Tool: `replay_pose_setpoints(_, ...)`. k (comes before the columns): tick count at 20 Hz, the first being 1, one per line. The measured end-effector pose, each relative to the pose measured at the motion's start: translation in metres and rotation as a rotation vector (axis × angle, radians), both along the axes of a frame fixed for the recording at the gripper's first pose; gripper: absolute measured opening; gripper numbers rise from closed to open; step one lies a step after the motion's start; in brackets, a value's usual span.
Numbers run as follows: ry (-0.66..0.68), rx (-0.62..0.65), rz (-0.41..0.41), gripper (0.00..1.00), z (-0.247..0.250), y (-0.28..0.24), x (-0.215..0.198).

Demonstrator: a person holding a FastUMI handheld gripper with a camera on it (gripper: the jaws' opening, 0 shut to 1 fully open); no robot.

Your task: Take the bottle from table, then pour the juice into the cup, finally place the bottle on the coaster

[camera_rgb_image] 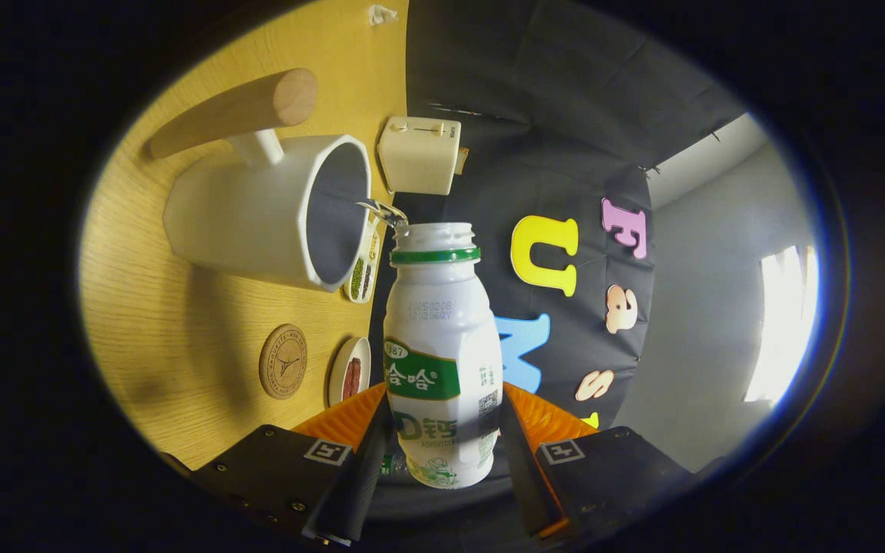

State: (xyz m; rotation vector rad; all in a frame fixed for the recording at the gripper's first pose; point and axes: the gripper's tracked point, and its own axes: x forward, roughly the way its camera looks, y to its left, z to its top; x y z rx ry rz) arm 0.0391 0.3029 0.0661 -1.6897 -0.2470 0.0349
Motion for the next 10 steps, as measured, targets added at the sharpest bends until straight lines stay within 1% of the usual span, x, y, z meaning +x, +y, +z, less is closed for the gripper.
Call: replay_pose_setpoints(10,-0.023,-0.007,0.011,0.74,0.0038,0.0048,0.0009)
